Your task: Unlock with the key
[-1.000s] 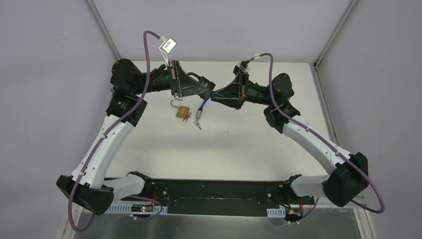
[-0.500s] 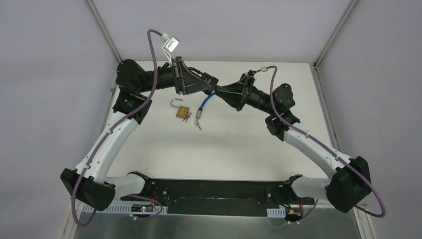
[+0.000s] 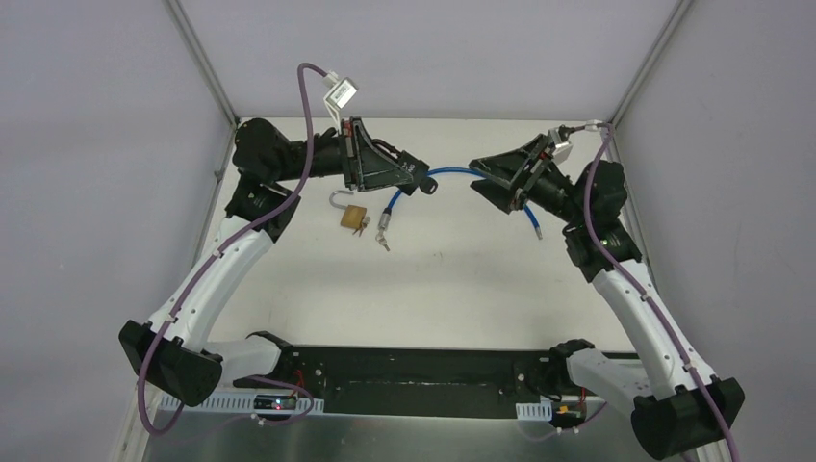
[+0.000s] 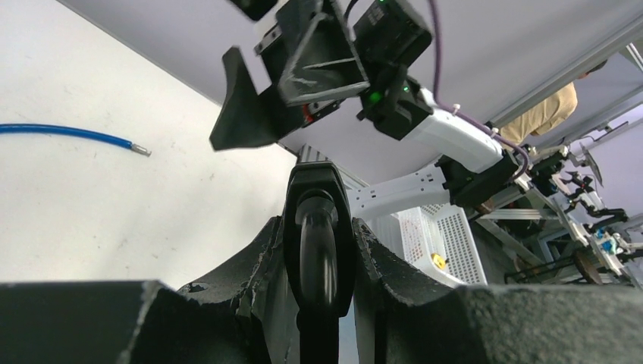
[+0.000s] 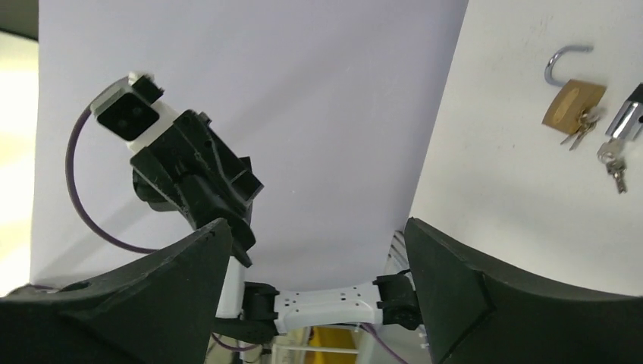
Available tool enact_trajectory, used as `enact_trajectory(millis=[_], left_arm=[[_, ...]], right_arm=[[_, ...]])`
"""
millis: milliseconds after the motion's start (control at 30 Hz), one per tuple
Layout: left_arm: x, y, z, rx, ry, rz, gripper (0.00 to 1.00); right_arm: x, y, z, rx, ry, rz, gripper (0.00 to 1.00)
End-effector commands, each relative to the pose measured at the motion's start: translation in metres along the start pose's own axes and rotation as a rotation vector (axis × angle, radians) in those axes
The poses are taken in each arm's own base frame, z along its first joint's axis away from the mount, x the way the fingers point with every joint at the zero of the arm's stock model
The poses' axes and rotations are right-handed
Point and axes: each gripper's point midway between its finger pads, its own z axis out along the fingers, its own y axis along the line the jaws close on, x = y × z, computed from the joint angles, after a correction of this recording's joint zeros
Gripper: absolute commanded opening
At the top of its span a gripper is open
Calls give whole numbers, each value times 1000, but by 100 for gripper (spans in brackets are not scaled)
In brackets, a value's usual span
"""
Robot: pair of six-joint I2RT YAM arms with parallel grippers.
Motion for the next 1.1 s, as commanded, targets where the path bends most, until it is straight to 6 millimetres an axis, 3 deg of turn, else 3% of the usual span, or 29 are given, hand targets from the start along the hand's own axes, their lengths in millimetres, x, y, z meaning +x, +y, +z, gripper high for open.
enact_trajectory(millis=[0, 133, 267, 400, 733, 1067], left_arm=[[-9, -32, -4, 74, -23, 93, 0], [-2, -37, -5, 110, 11, 79, 0], [4, -37, -4, 126, 35, 66, 0], [10, -39, -3, 147, 61, 58, 0], [10, -39, 0, 151, 59, 47, 0], [8, -41, 3, 161, 57, 50, 0]], right_arm=[[0, 32, -7, -49, 33, -291, 88], [-3, 48, 5, -84, 64, -361, 88], [13, 73, 21, -174, 126, -397, 88], [23, 81, 32, -207, 154, -394, 87], [64, 115, 36, -397, 262, -385, 73], [82, 113, 39, -400, 332, -412, 53]])
